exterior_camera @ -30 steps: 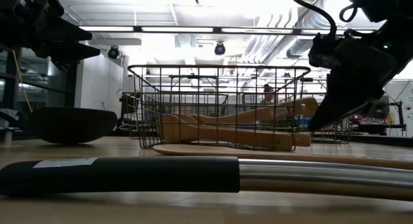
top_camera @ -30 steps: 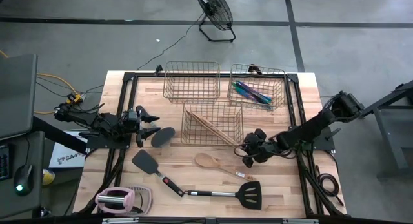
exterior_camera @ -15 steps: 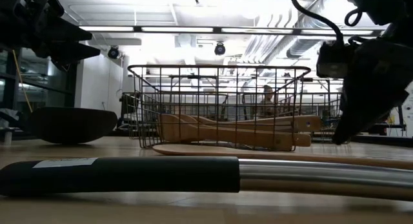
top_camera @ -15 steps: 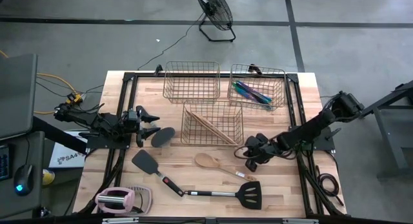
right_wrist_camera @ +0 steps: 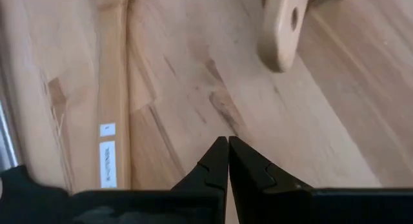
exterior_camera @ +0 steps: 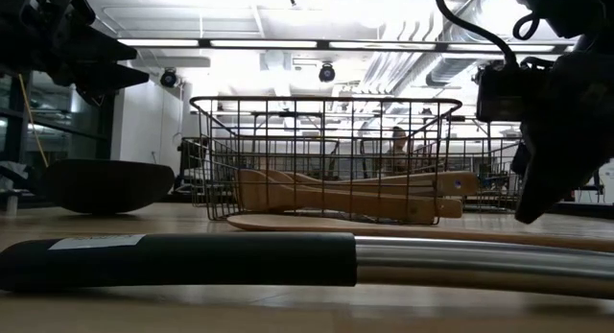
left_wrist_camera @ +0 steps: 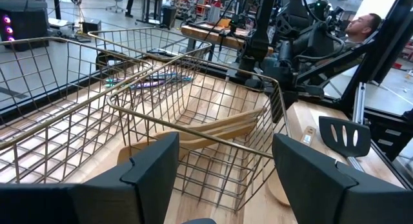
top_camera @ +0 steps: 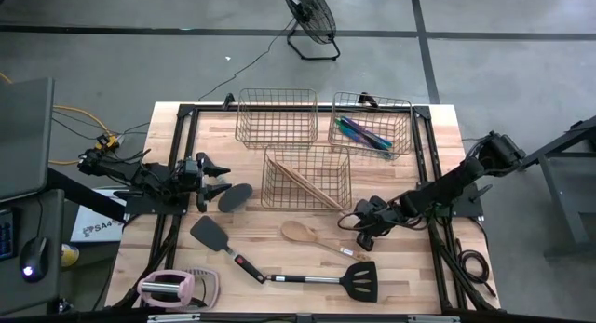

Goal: Pick & Place Kitchen Items
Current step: Put the wooden spatula into the bottom wire basket

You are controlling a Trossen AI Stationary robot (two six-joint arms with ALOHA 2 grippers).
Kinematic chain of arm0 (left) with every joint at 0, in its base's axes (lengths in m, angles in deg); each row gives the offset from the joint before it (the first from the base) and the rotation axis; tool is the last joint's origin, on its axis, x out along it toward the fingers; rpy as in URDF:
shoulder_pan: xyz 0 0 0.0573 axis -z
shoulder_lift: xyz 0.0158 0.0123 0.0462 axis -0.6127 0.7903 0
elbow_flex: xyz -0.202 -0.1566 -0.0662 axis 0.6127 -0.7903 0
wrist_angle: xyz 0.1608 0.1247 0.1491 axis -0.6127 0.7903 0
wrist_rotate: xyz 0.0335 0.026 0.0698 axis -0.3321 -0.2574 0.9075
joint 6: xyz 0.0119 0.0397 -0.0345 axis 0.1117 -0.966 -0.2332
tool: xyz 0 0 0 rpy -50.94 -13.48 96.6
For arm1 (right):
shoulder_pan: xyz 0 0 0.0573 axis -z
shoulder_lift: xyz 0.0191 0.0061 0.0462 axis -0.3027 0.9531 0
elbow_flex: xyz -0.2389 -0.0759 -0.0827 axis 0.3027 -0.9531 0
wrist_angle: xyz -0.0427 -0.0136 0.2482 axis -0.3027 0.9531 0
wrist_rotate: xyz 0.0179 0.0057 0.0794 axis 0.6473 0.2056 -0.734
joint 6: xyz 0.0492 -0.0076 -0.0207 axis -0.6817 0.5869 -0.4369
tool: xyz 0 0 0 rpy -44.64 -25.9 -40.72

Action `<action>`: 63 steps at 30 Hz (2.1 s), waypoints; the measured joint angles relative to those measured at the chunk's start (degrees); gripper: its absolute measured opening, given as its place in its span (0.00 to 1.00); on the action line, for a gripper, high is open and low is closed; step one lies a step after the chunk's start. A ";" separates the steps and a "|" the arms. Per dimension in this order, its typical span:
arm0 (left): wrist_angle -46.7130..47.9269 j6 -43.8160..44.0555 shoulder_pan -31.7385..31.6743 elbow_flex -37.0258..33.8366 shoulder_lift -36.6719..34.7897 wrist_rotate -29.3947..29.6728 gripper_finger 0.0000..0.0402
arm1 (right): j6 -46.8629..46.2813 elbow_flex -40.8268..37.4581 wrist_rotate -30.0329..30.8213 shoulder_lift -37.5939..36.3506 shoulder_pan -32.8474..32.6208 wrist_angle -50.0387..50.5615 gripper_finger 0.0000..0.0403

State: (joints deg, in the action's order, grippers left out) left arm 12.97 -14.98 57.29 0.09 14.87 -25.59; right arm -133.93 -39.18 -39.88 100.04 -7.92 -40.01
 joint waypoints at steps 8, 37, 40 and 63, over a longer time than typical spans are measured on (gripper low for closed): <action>0.01 -0.01 0.00 0.00 0.01 0.00 0.61 | 0.24 0.00 -3.22 -0.05 -0.19 1.09 0.01; 0.01 0.00 0.01 0.00 0.01 0.00 0.61 | 7.75 13.18 8.34 -8.71 -14.56 8.97 0.01; 0.02 -0.02 0.01 0.00 0.00 -0.01 0.61 | 9.11 17.42 9.49 -6.33 -14.59 12.22 0.01; 0.02 -0.01 0.01 0.00 0.02 0.00 0.61 | 8.31 44.57 0.00 20.46 -8.00 35.11 0.01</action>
State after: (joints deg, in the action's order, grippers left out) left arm 12.99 -15.00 57.30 0.09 14.89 -25.59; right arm -125.62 5.39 -39.88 120.50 -15.92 -4.91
